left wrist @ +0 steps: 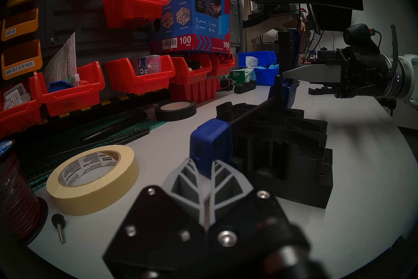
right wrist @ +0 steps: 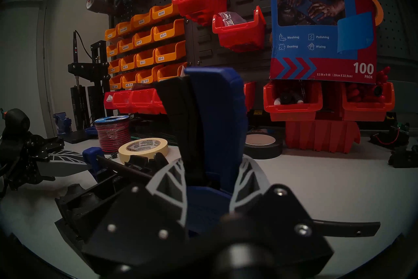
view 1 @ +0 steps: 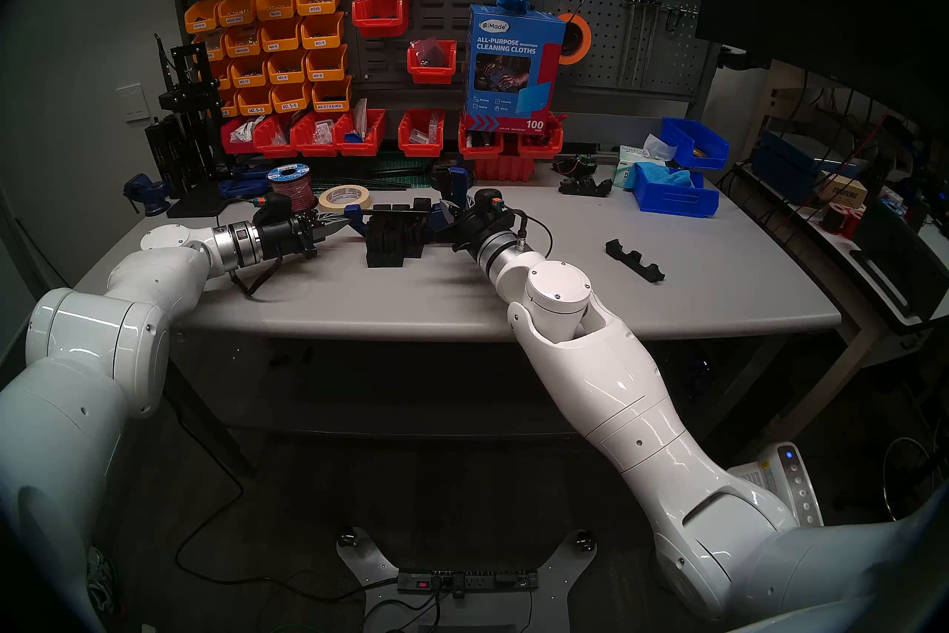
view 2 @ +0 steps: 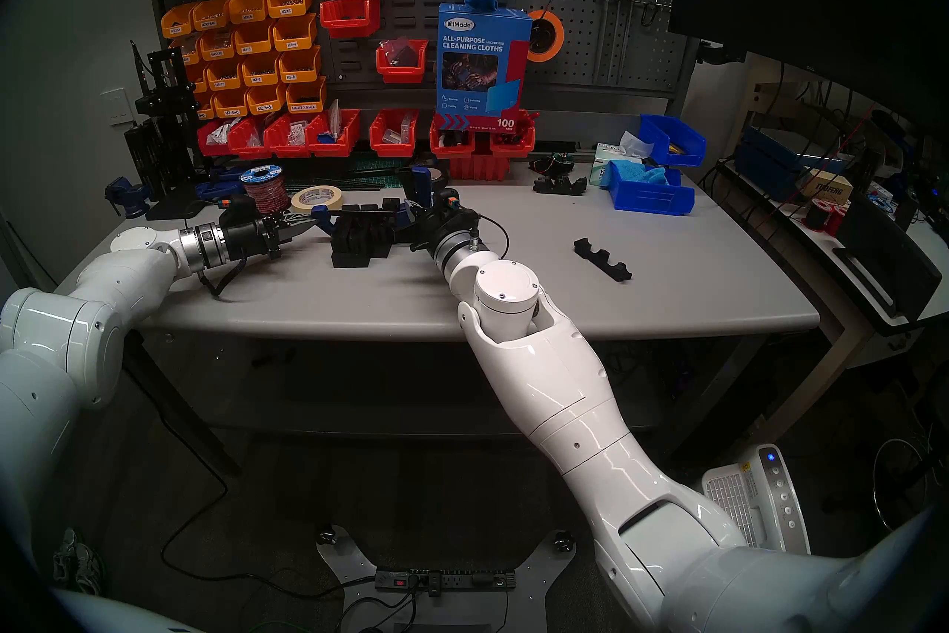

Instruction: Clamp the two 3D printed pieces together with the clamp

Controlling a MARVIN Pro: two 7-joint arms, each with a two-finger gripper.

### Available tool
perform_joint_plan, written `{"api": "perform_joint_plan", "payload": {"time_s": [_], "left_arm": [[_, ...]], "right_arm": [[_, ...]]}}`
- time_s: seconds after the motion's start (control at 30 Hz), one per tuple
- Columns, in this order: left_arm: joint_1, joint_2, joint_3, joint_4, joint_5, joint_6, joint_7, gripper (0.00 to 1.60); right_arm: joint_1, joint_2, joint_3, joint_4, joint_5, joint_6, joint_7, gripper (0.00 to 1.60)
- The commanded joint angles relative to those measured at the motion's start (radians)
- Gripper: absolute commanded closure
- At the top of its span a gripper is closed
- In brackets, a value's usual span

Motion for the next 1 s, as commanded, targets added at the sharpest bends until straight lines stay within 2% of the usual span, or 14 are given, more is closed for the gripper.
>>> {"api": "perform_joint_plan", "payload": {"time_s": [0.0, 0.07, 0.13, 0.23, 0.6, 0.8, 0.83, 0.87, 0.97], "left_arm": [[-0.054, -0.038, -0.006, -0.032, -0.01, 0.001, -0.02, 1.6], [-0.054, -0.038, -0.007, -0.032, -0.01, 0.001, -0.02, 1.6], [-0.054, -0.038, -0.007, -0.032, -0.009, 0.001, -0.02, 1.6], [-0.054, -0.038, -0.008, -0.032, -0.009, 0.001, -0.02, 1.6], [-0.055, -0.039, -0.01, -0.031, -0.007, 0.001, -0.022, 1.6], [-0.056, -0.039, -0.011, -0.03, -0.006, 0.001, -0.023, 1.6], [-0.056, -0.039, -0.011, -0.03, -0.006, 0.001, -0.023, 1.6], [-0.056, -0.039, -0.011, -0.03, -0.006, 0.001, -0.023, 1.6], [-0.056, -0.039, -0.013, -0.03, -0.005, 0.001, -0.021, 1.6]], "right_arm": [[0.026, -0.033, -0.045, -0.039, 0.008, 0.003, 0.046, 1.29], [0.026, -0.032, -0.046, -0.039, 0.01, 0.004, 0.045, 1.2], [0.027, -0.031, -0.047, -0.039, 0.012, 0.005, 0.044, 0.93], [0.029, -0.029, -0.049, -0.04, 0.014, 0.006, 0.043, 0.7], [0.032, -0.022, -0.055, -0.045, 0.022, 0.011, 0.04, 0.67], [0.035, -0.017, -0.058, -0.046, 0.028, 0.013, 0.043, 0.82], [0.035, -0.017, -0.058, -0.046, 0.028, 0.013, 0.044, 1.05], [0.036, -0.016, -0.058, -0.045, 0.029, 0.013, 0.044, 1.6], [0.038, -0.015, -0.059, -0.044, 0.031, 0.014, 0.045, 1.6]]}}
